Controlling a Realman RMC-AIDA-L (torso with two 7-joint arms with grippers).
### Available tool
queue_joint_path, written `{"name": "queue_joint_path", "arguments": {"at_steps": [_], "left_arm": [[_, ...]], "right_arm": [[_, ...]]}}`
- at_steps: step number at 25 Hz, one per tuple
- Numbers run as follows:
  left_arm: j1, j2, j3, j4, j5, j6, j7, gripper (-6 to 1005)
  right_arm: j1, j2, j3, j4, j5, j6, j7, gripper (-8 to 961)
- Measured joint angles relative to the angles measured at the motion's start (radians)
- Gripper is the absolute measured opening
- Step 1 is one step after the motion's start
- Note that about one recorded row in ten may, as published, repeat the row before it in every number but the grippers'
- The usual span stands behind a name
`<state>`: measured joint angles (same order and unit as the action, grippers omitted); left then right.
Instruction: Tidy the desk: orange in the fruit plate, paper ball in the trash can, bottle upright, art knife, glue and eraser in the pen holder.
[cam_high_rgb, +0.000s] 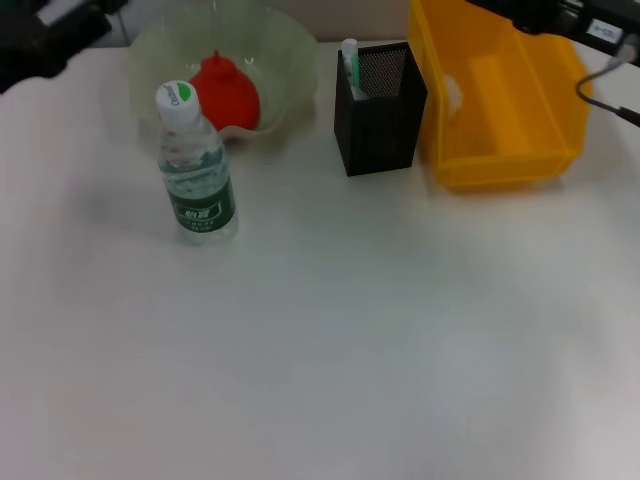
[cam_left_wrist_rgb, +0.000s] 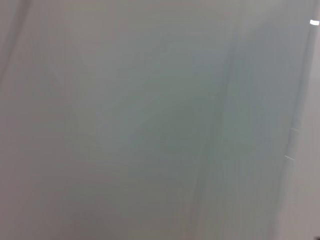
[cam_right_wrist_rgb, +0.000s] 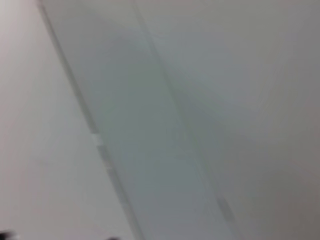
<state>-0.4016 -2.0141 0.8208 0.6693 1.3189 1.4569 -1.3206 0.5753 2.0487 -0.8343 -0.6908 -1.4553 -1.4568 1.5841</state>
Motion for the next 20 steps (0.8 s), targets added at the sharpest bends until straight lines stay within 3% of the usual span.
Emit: {"name": "queue_joint_path", "arguments": {"at_steps": [3,6,7,13,20], "left_arm": [[-0.017,0.027,0.0,0.022,0.086,0.095,-0.075,762],[-0.023,0.036,0.0,0.027,0.115,0.134,-0.092,763],[-0.044,0.057,0.0,0.033,0.183,0.242,-0.12,763],[-0.049,0.073,-0.01,0.032,0.269,0.307,-0.16,766],[-0.004,0.067,-0.012,0.019,0.269,0.3,-0.17,776]], "right_arm": [[-0.002,-0.029,-0.006,-0.006,-0.03,-0.134,0.021,616],[0.012,-0.037,-0.006,-0.007,-0.075,-0.179,0.026,664],[0.032,-0.039,-0.013,-0.006,-0.124,-0.198,0.029,680],[0.09,-0.035,-0.043,0.003,-0.249,-0.2,0.036,760],[0.132,-0.006,-0.05,0.008,-0.357,-0.192,0.022,760]]}}
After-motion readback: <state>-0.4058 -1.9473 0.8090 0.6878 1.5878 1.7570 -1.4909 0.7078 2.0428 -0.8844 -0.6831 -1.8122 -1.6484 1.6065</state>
